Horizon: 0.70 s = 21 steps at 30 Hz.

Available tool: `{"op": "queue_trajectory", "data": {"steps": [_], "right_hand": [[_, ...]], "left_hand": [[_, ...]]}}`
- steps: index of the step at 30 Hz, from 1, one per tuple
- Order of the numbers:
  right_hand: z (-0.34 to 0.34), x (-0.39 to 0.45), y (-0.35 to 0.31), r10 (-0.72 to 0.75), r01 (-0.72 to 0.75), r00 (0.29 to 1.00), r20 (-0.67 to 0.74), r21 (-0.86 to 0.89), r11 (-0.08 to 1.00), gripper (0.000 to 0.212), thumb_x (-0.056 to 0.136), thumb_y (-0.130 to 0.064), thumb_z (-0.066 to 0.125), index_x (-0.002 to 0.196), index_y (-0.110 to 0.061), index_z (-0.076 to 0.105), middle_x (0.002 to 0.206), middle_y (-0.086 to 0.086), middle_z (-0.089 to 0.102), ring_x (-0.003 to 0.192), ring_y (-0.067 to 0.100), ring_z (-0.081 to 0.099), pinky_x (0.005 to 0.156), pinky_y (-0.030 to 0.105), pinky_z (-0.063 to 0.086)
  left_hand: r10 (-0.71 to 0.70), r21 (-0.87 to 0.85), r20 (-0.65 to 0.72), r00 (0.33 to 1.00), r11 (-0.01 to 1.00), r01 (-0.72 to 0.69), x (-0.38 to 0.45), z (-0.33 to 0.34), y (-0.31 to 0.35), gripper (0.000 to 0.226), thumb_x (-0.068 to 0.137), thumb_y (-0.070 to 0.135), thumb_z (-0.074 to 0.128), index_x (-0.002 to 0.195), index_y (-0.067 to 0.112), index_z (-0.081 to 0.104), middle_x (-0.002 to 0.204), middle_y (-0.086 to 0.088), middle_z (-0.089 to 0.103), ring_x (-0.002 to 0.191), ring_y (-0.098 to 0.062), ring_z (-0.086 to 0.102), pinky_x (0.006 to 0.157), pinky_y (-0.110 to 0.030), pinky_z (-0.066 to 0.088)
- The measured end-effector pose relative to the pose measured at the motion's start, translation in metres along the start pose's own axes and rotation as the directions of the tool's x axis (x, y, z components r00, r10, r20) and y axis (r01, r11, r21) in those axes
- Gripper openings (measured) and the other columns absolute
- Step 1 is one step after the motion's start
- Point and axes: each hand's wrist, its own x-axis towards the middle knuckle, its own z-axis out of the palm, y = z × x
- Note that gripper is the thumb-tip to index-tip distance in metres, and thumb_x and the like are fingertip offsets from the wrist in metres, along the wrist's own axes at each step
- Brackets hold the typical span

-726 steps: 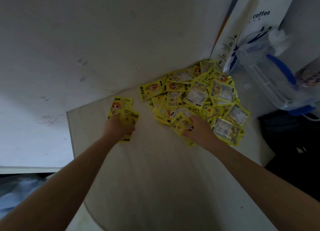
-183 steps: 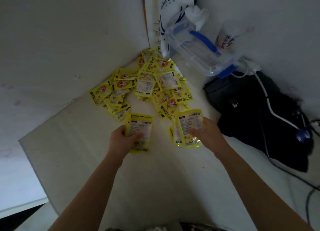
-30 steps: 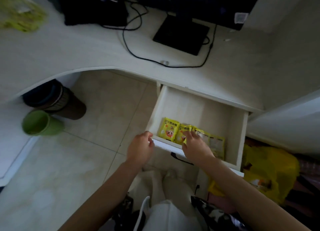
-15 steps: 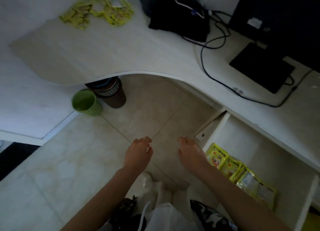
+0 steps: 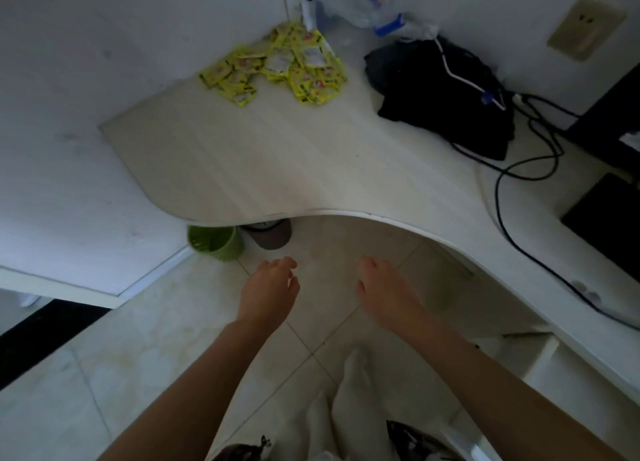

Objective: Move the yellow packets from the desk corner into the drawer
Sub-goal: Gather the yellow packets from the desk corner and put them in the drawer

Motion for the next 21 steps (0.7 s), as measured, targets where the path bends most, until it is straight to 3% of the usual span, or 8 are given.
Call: {"op": "queue_trajectory", "data": {"steps": [9, 21], "right_hand": [[-0.057, 0.133, 0.007, -0.102, 0.103, 0.995, 0.017, -0.059, 0.993, 0.04, 0.097, -0.019, 0.04, 0.137, -0.013, 0.04, 0.134, 0.007, 0.049, 0.12, 0.026, 0.048, 0.095, 0.038, 0.044], [-0.126, 0.285, 0.011, -0.182, 0.184, 0.982, 0.043, -0.071, 0.98, 0.042, 0.1, -0.024, 0.038, 0.14, -0.012, 0.036, 0.135, 0.009, 0.048, 0.119, 0.026, 0.047, 0.094, 0.038, 0.045]], "left_hand": [[-0.105, -0.098, -0.074, 0.992, 0.99, 0.098, 0.124, -0.022, 0.011, 0.026, 0.093, 0.022, 0.052, 0.117, 0.018, 0.06, 0.103, -0.004, 0.066, 0.103, -0.021, 0.058, 0.083, -0.033, 0.048], [-0.147, -0.04, -0.086, 0.985, 0.989, 0.144, 0.259, -0.049, -0.006, 0.028, 0.093, 0.024, 0.051, 0.119, 0.02, 0.059, 0.106, 0.003, 0.067, 0.106, -0.018, 0.056, 0.082, -0.033, 0.05]]}}
